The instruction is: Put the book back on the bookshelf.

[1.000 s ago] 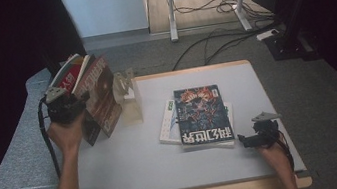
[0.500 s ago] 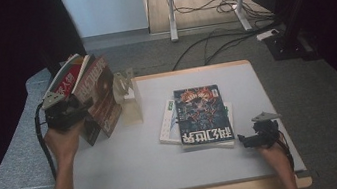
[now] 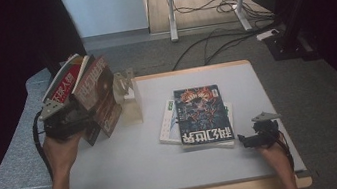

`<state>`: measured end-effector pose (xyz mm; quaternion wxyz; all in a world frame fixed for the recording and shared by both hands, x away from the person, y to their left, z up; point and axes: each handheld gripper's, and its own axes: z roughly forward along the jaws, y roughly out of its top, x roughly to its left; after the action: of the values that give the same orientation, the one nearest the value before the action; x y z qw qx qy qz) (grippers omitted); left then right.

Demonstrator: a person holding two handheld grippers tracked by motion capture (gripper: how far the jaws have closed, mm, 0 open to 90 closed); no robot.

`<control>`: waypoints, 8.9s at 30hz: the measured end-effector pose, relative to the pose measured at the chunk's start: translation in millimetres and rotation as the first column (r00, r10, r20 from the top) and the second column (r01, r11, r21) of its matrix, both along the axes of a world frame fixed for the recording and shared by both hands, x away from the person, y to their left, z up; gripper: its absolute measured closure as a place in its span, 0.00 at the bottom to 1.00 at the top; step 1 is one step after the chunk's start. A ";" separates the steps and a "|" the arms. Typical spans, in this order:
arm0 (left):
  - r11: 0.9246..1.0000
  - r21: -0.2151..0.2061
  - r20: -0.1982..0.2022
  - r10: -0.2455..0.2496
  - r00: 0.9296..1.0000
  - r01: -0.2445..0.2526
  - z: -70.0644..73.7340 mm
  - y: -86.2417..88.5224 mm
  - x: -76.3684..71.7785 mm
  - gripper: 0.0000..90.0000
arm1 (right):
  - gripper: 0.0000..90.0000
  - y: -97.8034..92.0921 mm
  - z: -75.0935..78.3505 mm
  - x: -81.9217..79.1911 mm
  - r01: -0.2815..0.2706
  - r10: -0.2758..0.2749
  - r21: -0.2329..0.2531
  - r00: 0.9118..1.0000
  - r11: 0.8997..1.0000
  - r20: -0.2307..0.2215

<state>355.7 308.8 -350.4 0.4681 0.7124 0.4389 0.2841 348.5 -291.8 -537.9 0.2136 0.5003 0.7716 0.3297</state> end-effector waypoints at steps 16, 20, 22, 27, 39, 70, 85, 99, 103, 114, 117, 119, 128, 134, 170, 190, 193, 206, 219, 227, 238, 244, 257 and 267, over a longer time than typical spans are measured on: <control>0.987 0.025 -0.042 -0.157 0.987 0.158 -15.9 -29.0 -23.3 0.00 | 0.00 -0.1 0.0 0.0 0.000 0.000 0.000 1.000 1.000 0.000; 0.979 0.018 -0.056 -0.203 0.978 0.205 -29.4 -37.5 -22.5 0.00 | 0.00 -0.1 0.0 0.0 0.000 0.000 0.000 1.000 1.000 0.000; 0.976 0.032 -0.057 -0.213 0.975 0.215 -35.3 -41.4 -22.6 0.00 | 0.00 -0.1 0.0 0.0 -0.001 0.001 0.000 1.000 1.000 0.000; 0.966 0.070 -0.077 -0.244 0.967 0.249 -54.8 -52.9 -22.1 0.00 | 0.00 0.0 0.1 0.0 0.000 0.000 0.000 1.000 1.000 -0.001; 0.945 0.116 -0.184 -0.282 0.942 0.306 -99.8 -73.1 -20.7 0.00 | 0.00 -0.1 0.2 0.0 -0.001 0.001 -0.001 1.000 1.000 -0.001; 0.906 0.154 -0.331 -0.329 0.884 0.395 -172.9 -99.1 -13.0 0.00 | 0.04 -2.2 2.8 0.0 0.000 0.000 0.032 1.000 0.999 0.004; 0.910 0.185 -0.373 -0.285 0.883 0.372 -178.0 -101.1 -11.4 0.02 | 0.00 23.2 34.0 20.3 -0.094 0.091 0.048 0.995 0.994 0.046; 0.910 0.185 -0.373 -0.284 0.883 0.371 -178.1 -101.1 -11.5 0.02 | 0.00 59.9 32.3 61.6 -0.170 0.169 0.067 0.986 0.983 0.016; 0.910 0.185 -0.373 -0.285 0.883 0.371 -178.1 -101.1 -11.5 0.02 | 0.00 67.3 31.0 71.1 -0.185 0.185 0.073 0.983 0.980 0.007; 0.910 0.184 -0.375 -0.283 0.883 0.371 -178.1 -101.2 -11.3 0.02 | 0.00 76.1 21.0 78.6 -0.207 0.209 0.079 0.978 0.975 -0.016; 0.911 0.183 -0.375 -0.282 0.883 0.369 -178.0 -101.3 -11.4 0.02 | 0.00 76.8 21.2 78.4 -0.204 0.206 0.074 0.978 0.976 -0.018; 0.911 0.183 -0.376 -0.282 0.883 0.369 -177.9 -101.4 -11.3 0.02 | 0.00 76.8 21.1 77.5 -0.206 0.208 0.075 0.978 0.976 -0.017; 0.910 0.149 -0.384 -0.307 0.871 0.387 -174.8 -105.0 -8.3 0.01 | 0.00 79.9 20.8 71.6 -0.204 0.206 0.073 0.978 0.976 -0.013; 0.926 0.049 -0.349 -0.335 0.875 0.374 -163.6 -101.3 -5.3 0.04 | 0.00 84.8 21.3 68.2 -0.226 0.227 0.069 0.974 0.972 -0.018; 0.853 0.150 -0.315 -0.438 0.842 0.499 -110.3 -165.9 16.5 0.06 | 0.00 104.4 21.0 45.9 -0.295 0.297 0.074 0.955 0.953 -0.016; 0.831 0.146 -0.404 -0.446 0.799 0.538 -150.7 -211.9 58.8 0.05 | 0.00 108.5 22.0 53.4 -0.303 0.305 0.066 0.952 0.951 -0.017; 0.830 0.126 -0.401 -0.459 0.793 0.544 -155.5 -214.1 59.4 0.05 | 0.00 109.3 21.8 57.0 -0.299 0.301 0.064 0.954 0.952 -0.011; 0.842 0.111 -0.407 -0.446 0.797 0.528 -158.9 -216.6 58.1 0.00 | 0.00 108.2 21.5 53.9 -0.305 0.306 0.069 0.952 0.950 -0.011; 0.823 0.095 -0.397 -0.485 0.779 0.560 -159.9 -219.7 49.1 0.01 | 0.00 108.5 21.4 51.6 -0.303 0.303 0.066 0.953 0.951 -0.004; 0.823 0.085 -0.415 -0.484 0.771 0.562 -158.0 -220.7 43.0 0.00 | 0.00 111.6 24.6 48.6 -0.326 0.326 0.033 0.945 0.945 -0.011; 0.806 0.077 -0.438 -0.501 0.746 0.587 -154.4 -222.4 22.7 0.00 | 0.00 111.0 25.1 48.9 -0.337 0.338 0.049 0.941 0.940 -0.019; 0.803 0.075 -0.450 -0.502 0.738 0.592 -153.4 -223.3 14.7 0.00 | 0.00 110.3 25.0 53.7 -0.333 0.336 0.090 0.942 0.939 -0.019; 0.785 0.067 -0.418 -0.539 0.731 0.616 -140.9 -217.6 8.8 0.02 | 0.12 105.8 25.0 61.4 -0.320 0.322 0.114 0.947 0.941 0.003; 0.814 0.086 -0.390 -0.503 0.771 0.575 -126.7 -208.2 38.2 0.01 | 0.01 84.8 35.4 42.2 -0.276 0.274 0.083 0.961 0.957 0.042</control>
<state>393.8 100.6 -477.1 0.3701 0.8905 0.2601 0.0485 390.8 -207.0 -502.6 0.1548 0.3921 0.8152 0.3972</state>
